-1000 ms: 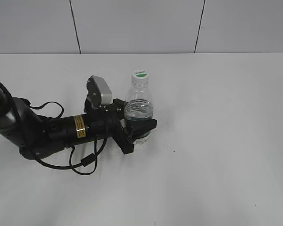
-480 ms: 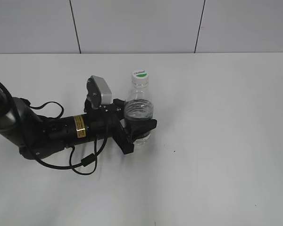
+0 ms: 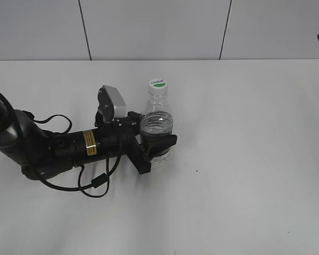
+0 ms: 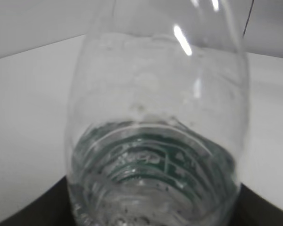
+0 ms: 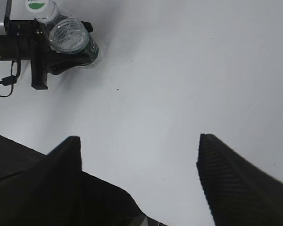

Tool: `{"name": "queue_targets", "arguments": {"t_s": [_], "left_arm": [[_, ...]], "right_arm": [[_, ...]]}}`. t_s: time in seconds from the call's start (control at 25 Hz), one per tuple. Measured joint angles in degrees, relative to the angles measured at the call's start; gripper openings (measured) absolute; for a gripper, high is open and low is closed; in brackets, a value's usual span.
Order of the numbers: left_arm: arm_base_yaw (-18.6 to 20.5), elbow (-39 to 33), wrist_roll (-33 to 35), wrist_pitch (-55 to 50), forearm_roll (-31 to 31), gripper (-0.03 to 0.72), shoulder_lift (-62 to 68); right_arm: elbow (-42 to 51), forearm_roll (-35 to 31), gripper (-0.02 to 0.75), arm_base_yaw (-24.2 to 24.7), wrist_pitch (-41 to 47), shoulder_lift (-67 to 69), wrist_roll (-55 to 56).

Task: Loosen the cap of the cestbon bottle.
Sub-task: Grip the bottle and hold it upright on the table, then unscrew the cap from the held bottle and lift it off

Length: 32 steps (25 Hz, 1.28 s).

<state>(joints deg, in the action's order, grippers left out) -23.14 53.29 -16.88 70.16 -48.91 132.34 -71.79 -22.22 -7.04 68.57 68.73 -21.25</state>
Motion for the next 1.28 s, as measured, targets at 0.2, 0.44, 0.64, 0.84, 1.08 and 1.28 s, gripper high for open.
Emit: {"name": "queue_targets", "arguments": {"t_s": [0.2, 0.44, 0.64, 0.84, 1.08, 1.28], "left_arm": [[0.0, 0.0, 0.0, 0.1, 0.0, 0.402, 0.0], [0.0, 0.0, 0.0, 0.1, 0.0, 0.402, 0.0], [0.0, 0.0, 0.0, 0.1, 0.0, 0.402, 0.0], [0.0, 0.0, 0.0, 0.1, 0.0, 0.402, 0.0], [0.0, 0.0, 0.0, 0.1, 0.0, 0.402, 0.0], [0.0, 0.0, 0.0, 0.1, 0.0, 0.402, 0.0]], "right_arm": [[-9.2, 3.4, 0.581, -5.1, 0.8, 8.9, 5.5], [-20.0, 10.6, 0.581, -16.0, 1.1, 18.7, 12.8], [-25.8, 10.8, 0.582, -22.6, 1.1, 26.2, 14.4], [-27.4, 10.8, 0.582, -25.7, 1.1, 33.4, 15.1], [-31.1, 10.7, 0.582, -28.2, 1.2, 40.6, 15.2], [-34.9, 9.8, 0.582, -28.3, 1.2, 43.9, 15.2]]}}
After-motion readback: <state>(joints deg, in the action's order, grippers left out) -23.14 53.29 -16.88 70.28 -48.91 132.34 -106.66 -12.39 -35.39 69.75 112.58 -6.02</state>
